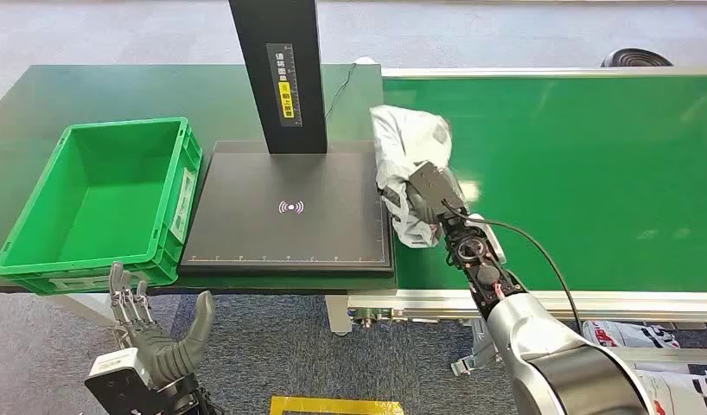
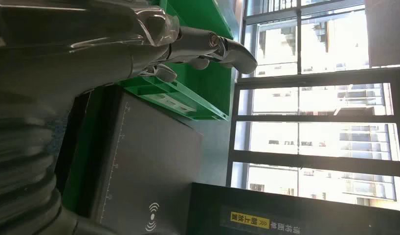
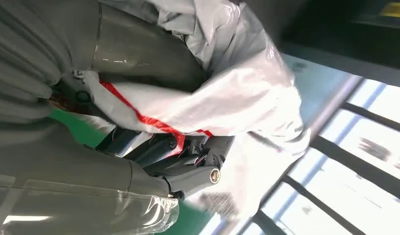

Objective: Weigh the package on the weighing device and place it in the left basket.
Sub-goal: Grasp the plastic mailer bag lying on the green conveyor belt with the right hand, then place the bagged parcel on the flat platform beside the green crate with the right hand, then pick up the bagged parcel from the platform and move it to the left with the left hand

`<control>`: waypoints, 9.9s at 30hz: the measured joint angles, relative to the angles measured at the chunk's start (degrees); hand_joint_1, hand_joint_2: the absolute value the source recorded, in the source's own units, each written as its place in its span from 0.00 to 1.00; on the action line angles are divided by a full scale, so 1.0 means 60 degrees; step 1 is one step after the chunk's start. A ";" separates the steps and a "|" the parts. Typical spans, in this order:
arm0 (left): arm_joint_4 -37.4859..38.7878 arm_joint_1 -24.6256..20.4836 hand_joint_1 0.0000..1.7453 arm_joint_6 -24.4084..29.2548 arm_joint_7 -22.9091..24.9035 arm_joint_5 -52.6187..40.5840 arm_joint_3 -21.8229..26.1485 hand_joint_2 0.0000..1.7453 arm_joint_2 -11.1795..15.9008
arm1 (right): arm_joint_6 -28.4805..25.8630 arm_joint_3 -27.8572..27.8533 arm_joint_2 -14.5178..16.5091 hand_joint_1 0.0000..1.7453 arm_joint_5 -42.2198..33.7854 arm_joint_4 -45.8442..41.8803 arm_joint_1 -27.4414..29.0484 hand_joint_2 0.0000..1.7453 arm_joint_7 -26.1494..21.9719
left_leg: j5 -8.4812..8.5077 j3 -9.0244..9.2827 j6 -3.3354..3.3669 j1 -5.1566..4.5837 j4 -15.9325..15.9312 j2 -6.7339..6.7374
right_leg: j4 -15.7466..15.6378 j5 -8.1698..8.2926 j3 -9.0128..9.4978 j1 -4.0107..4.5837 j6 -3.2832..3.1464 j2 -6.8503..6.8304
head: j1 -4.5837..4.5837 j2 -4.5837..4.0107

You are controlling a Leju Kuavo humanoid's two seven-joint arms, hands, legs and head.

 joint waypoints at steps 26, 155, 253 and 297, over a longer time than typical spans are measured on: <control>0.0082 -0.0018 0.00 0.0000 0.0000 -0.0096 0.0130 1.00 -0.0051 | 0.0224 -0.0135 0.0606 1.00 -0.0257 -0.2311 0.1125 1.00 -0.1197 | -0.0001 -0.0002 0.0001 -0.0001 0.0000 -0.0001 | 0.0000 -0.0002 -0.0001 -0.0001 0.0000 -0.0002 | 0.0000 0.0000; 0.1594 -0.1311 0.00 -0.0064 0.0000 0.0132 -0.0366 1.00 0.0000 | -0.0848 0.0926 0.1458 0.00 -0.2117 -0.4780 0.2915 1.00 -0.0743 | -0.0010 0.0007 -0.0007 0.0003 -0.0001 -0.0017 | -0.0004 -0.0019 0.0004 0.0005 -0.0007 -0.0008 | 0.0002 0.0000; 1.0107 -1.1590 0.00 -0.6401 0.3435 -0.6974 -0.2147 1.00 0.2440 | 0.0538 0.0726 0.1884 0.00 -0.2434 -0.9439 0.8552 1.00 -0.1067 | 0.0059 -0.0064 -0.0065 0.0017 -0.0002 0.0019 | 0.0007 0.0057 -0.0094 0.0020 -0.0066 0.0033 | 0.0018 0.0000; 1.1890 -1.0934 0.00 -0.7473 0.3024 -0.8234 -0.3831 1.00 0.1165 | 0.0905 0.0537 0.2129 0.00 -0.2174 -0.8634 0.8104 1.00 -0.1044 | 0.0057 -0.0073 -0.0065 0.0019 -0.0004 0.0018 | 0.0007 0.0055 -0.0095 0.0021 -0.0066 0.0033 | 0.0018 0.0000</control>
